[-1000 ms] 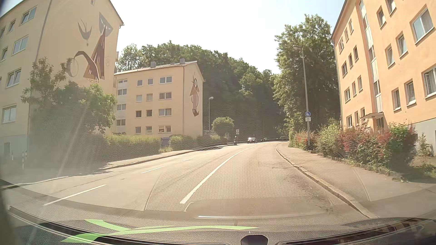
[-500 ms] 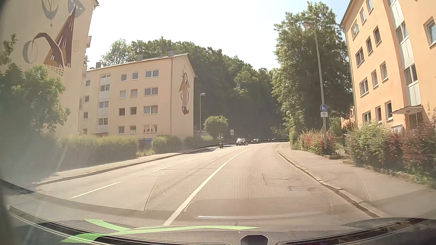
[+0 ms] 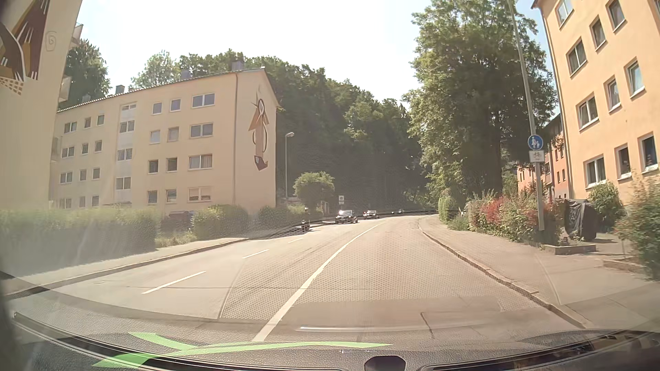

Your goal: Follow the waypoints while adhering to traffic rules and regulations

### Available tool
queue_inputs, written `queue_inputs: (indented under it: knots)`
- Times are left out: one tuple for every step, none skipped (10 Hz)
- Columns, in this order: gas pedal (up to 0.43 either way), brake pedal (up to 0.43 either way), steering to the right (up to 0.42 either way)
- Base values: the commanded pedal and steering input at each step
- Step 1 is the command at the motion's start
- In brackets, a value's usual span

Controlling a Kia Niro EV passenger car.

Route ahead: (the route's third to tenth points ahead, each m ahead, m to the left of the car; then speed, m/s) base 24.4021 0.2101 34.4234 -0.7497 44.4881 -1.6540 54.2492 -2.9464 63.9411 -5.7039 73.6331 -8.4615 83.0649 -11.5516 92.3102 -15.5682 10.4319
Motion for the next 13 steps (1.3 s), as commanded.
queue_inputs:
  knots:
    - [0.209, 0.000, 0.024]
    - [0.209, 0.000, 0.025]
    - [0.209, 0.000, 0.025]
    - [0.209, 0.000, 0.025]
    - [0.209, 0.000, 0.024]
    - [0.209, 0.000, 0.023]
    - [0.209, 0.000, 0.023]
    - [0.209, 0.000, 0.021]
    - [0.209, 0.000, 0.020]
    - [0.209, 0.000, 0.017]
    - [0.209, 0.000, 0.014]
    - [0.209, 0.000, 0.014]
    - [0.209, 0.000, 0.014]
